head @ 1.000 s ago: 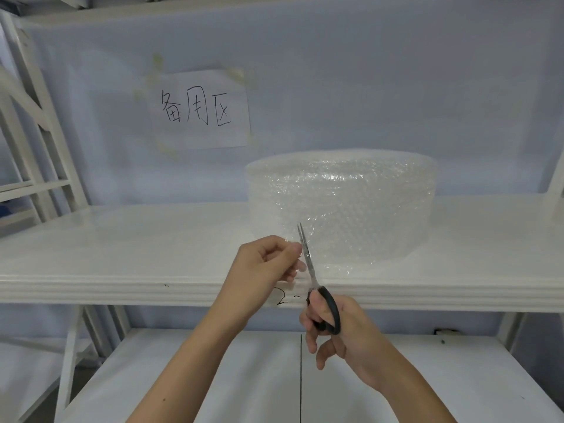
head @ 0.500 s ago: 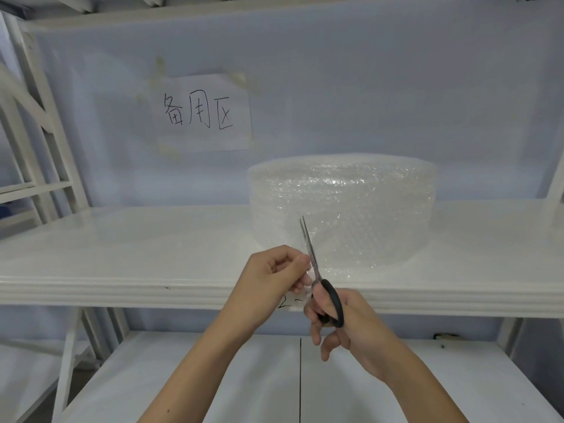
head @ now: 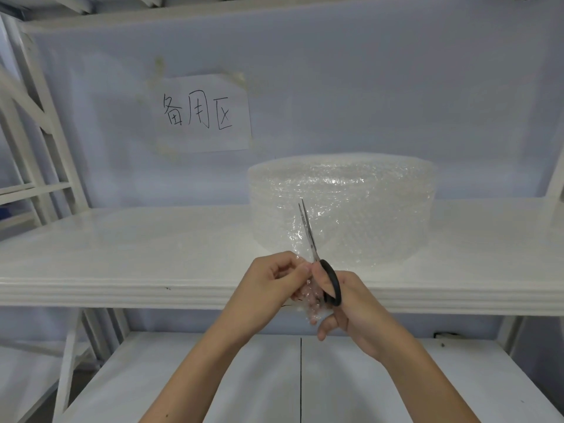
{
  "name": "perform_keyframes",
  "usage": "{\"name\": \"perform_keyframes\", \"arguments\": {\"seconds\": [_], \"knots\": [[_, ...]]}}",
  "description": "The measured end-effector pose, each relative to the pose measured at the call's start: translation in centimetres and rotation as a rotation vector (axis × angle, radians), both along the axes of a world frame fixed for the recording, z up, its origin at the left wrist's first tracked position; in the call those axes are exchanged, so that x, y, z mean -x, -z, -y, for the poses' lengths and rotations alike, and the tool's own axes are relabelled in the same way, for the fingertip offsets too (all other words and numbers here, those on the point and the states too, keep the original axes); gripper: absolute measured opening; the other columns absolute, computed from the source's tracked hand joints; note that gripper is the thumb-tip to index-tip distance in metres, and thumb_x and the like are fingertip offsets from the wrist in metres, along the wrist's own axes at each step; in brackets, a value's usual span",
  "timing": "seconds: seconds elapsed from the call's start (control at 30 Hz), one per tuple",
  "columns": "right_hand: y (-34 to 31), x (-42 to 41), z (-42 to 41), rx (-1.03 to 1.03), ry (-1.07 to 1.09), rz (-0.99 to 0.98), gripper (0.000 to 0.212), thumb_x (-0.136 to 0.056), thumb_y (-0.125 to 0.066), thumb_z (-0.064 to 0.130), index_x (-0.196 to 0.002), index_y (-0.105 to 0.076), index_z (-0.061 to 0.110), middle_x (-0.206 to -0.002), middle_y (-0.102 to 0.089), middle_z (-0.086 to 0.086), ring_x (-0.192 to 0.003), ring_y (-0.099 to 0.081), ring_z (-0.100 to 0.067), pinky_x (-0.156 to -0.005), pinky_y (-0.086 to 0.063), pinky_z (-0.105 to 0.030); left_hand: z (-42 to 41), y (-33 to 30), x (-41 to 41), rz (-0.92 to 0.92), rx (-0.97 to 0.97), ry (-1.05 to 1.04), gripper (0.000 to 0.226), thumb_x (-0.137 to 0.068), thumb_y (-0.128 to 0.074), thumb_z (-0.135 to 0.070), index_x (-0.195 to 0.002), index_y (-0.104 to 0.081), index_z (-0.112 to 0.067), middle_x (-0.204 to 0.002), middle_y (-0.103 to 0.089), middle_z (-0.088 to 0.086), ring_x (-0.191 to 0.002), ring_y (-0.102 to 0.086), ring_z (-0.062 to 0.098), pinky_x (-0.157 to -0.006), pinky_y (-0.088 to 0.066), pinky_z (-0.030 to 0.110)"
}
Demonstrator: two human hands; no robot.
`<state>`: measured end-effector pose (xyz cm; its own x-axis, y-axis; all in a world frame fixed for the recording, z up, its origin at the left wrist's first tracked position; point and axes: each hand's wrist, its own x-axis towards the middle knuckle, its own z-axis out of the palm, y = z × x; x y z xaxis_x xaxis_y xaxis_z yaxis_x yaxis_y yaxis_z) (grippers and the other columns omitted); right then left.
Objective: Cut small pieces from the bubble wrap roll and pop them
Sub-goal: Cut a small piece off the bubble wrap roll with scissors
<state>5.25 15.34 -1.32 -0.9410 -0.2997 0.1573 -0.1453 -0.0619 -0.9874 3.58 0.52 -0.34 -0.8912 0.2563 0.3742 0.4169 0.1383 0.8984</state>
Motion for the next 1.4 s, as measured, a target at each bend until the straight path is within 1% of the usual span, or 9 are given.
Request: {"name": "perform_keyframes", "arguments": {"seconds": [0.1, 0.23, 0.4, 0.5, 0.7, 0.97, 1.13, 1.27, 1.4], "knots": [[-0.4, 0.0, 0.2, -0.006, 0.018, 0.010, 0.047, -0.068, -0.060, 0.060, -0.069, -0.072, 0.015, -0.059, -0.065, 0.005, -0.056, -0.056, -0.019, -0.044, -0.049, -0.028, 0.1, 0.1, 0.1, -0.001, 0.000, -0.012, 0.021, -0.095, -0.059, -0.010, -0.080, -0.066, 0.004, -0.061, -0.060, 0.001, -0.057, -0.050, 0.011, -0.058, -0.044, 0.017], [-0.7, 0.1, 0.4, -0.012, 0.028, -0.002, 0.042, -0.071, -0.061, 0.058, -0.063, -0.074, 0.019, -0.059, -0.066, 0.002, -0.055, -0.056, -0.019, -0.047, -0.051, -0.030, 0.4, -0.2, -0.1, -0.001, 0.016, -0.022, 0.023, -0.094, -0.059, -0.011, -0.073, -0.066, -0.007, -0.060, -0.058, 0.001, -0.056, -0.049, 0.011, -0.058, -0.043, 0.018], [-1.5, 0.1, 0.5, 0.018, -0.004, -0.024, 0.044, -0.073, -0.056, 0.055, -0.047, -0.068, 0.022, -0.054, -0.064, 0.002, -0.054, -0.063, -0.016, -0.052, -0.053, -0.031, 0.7, 0.1, -0.3, 0.020, 0.024, 0.019, 0.020, -0.095, -0.057, -0.009, -0.083, -0.068, 0.004, -0.069, -0.061, 0.013, -0.060, -0.049, 0.014, -0.061, -0.045, 0.022], [-1.7, 0.4, 0.7, 0.016, 0.018, -0.045, 0.046, -0.074, -0.056, 0.057, -0.045, -0.065, 0.022, -0.054, -0.063, 0.001, -0.061, -0.065, -0.025, -0.050, -0.052, -0.029, 0.9, 0.1, -0.3, 0.024, 0.024, 0.017, 0.020, -0.094, -0.058, -0.009, -0.081, -0.069, 0.002, -0.068, -0.061, 0.012, -0.059, -0.049, 0.015, -0.061, -0.045, 0.022], [-2.1, 0.9, 1.2, 0.026, 0.112, -0.056, 0.054, -0.066, -0.066, 0.060, -0.065, -0.054, 0.007, -0.059, -0.053, -0.008, -0.047, -0.055, -0.019, -0.048, -0.050, -0.029, 1.7, 0.5, -0.7, 0.042, 0.040, 0.014, 0.021, -0.093, -0.060, -0.009, -0.075, -0.068, -0.005, -0.067, -0.063, 0.007, -0.061, -0.053, 0.014, -0.063, -0.047, 0.023], [-4.1, -1.5, 0.7, 0.117, 0.319, -0.241, 0.034, -0.057, -0.069, 0.042, -0.080, -0.076, 0.018, -0.087, -0.075, -0.004, -0.051, -0.062, -0.015, -0.040, -0.052, -0.022, 4.7, -0.3, -0.2, 0.099, -0.170, -0.116, 0.017, -0.091, -0.063, -0.009, -0.077, -0.071, -0.005, -0.074, -0.075, 0.008, -0.063, -0.061, 0.014, -0.063, -0.054, 0.021], [-4.3, -0.9, -4.3, 0.028, 0.656, -0.300, 0.010, -0.091, -0.063, 0.015, -0.089, -0.073, 0.011, -0.089, -0.073, -0.006, -0.054, -0.070, -0.016, -0.047, -0.055, -0.020, 6.1, -0.5, 0.0, 0.106, -0.198, -0.143, 0.010, -0.090, -0.065, -0.009, -0.087, -0.072, -0.003, -0.080, -0.078, 0.010, -0.062, -0.060, 0.014, -0.062, -0.055, 0.019], [-4.4, 0.2, -9.0, -0.126, 0.853, -0.211, 0.038, -0.087, -0.067, 0.041, -0.080, -0.072, 0.004, -0.076, -0.073, -0.017, -0.059, -0.069, -0.030, -0.057, -0.059, -0.032, 6.9, -0.7, 0.2, 0.083, -0.217, -0.141, 0.012, -0.090, -0.065, -0.010, -0.100, -0.070, -0.013, -0.078, -0.078, 0.012, -0.056, -0.057, 0.012, -0.061, -0.055, 0.019], [-4.9, 1.1, -11.7, -0.260, 0.959, -0.060, 0.051, -0.089, -0.062, 0.044, -0.077, -0.070, -0.005, -0.067, -0.069, -0.022, -0.053, -0.063, -0.031, -0.059, -0.056, -0.035, 7.4, -0.9, 0.7, 0.049, -0.236, -0.126, 0.016, -0.092, -0.062, -0.010, -0.103, -0.071, -0.018, -0.077, -0.078, 0.012, -0.057, -0.056, 0.018, -0.062, -0.056, 0.023]]}}
